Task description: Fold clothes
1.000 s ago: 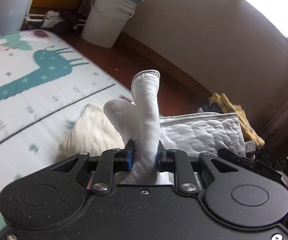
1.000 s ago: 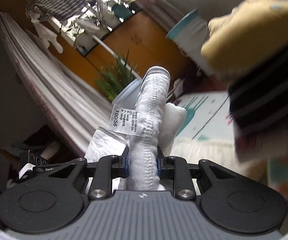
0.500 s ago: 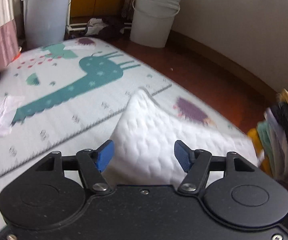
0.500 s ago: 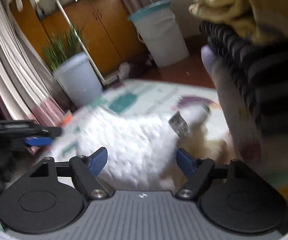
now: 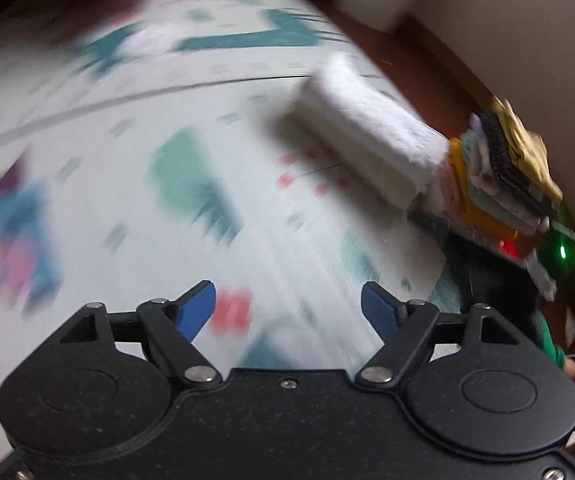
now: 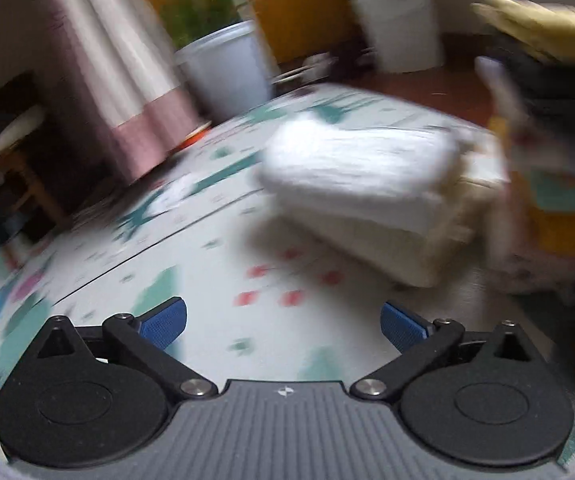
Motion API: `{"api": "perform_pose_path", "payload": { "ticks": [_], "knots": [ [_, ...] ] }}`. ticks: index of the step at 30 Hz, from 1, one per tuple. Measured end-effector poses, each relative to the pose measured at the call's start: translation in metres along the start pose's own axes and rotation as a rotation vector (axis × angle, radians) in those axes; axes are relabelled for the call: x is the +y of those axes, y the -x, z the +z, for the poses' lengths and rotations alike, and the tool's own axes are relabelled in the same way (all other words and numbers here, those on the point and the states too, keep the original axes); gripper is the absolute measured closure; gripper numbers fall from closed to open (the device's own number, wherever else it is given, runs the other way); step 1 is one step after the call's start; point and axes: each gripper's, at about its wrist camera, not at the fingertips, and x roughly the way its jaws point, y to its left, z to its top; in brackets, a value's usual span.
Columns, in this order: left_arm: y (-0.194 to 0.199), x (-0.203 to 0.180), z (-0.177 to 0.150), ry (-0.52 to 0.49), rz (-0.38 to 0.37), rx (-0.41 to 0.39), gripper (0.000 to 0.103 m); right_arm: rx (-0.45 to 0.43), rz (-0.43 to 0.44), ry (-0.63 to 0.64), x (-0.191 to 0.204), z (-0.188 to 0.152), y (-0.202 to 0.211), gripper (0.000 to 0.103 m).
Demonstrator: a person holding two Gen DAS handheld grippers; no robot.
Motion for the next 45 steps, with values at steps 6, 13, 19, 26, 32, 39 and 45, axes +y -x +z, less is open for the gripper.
{"api": "perform_pose_path", "payload": {
  "ticks": [6,13,19,26,32,39,45],
  "knots": [
    [0.119,0.006,-0.081,0.199,0.225,-0.074,0.005,-0.066,0.250,0.387,0.116,0.072,0.071,0.000],
    [0.179,0.022,-0.129,0.370,0.391,-0.079,0.000,0.149,0.426,0.406,0.202,0.151,0.160,0.000],
    [0.209,0.006,-0.144,0.359,0.351,-0.155,0.000,0.199,0.359,0.287,0.247,0.110,0.247,0.000],
    [0.202,-0.013,-0.154,0.307,0.449,-0.153,0.000,0.303,0.293,0.311,0.243,0.006,0.271,0.000],
    [0.198,-0.026,-0.161,0.227,0.495,-0.159,0.000,0.354,0.232,0.333,0.239,-0.028,0.264,0.000],
    [0.200,-0.027,-0.171,0.273,0.432,-0.165,0.000,0.334,0.159,0.394,0.245,-0.041,0.267,0.000],
    [0.192,-0.036,-0.174,0.246,0.429,-0.160,0.000,0.346,0.122,0.407,0.246,-0.051,0.264,0.000]
  ]
}}
